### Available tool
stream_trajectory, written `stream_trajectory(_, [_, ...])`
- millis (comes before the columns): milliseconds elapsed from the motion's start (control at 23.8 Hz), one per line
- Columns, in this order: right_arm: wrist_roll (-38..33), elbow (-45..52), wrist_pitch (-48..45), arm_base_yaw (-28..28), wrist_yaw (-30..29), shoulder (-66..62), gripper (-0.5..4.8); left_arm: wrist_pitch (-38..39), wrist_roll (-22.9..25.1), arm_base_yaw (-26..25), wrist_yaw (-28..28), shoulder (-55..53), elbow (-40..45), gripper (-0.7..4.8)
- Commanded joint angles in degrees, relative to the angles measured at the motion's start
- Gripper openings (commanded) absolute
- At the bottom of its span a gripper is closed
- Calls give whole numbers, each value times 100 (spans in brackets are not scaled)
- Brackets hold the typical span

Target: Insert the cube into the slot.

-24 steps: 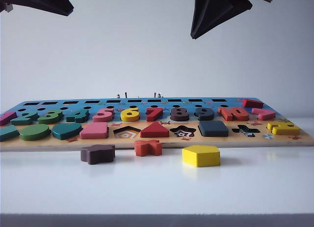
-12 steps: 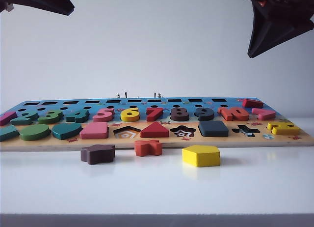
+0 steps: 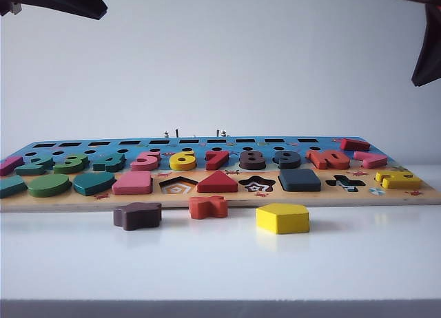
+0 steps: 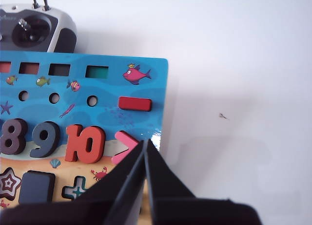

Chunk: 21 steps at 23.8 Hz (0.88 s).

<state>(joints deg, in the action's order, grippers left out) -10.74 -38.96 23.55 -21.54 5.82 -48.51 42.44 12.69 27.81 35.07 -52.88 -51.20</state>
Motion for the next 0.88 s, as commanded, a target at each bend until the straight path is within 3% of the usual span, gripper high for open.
stream_trajectory(42, [-15, 195, -81, 260, -437, 326, -8, -205, 136, -11, 31, 11, -20, 17])
stream_trajectory(421, [-11, 1165, -310, 1360, -2133, 1655, -8, -404, 129, -11, -107, 11, -20, 17])
stream_trajectory(884, [-13, 1884, -756, 1886, -2076, 2763, -8, -452, 129, -68, -472, 201, -20, 17])
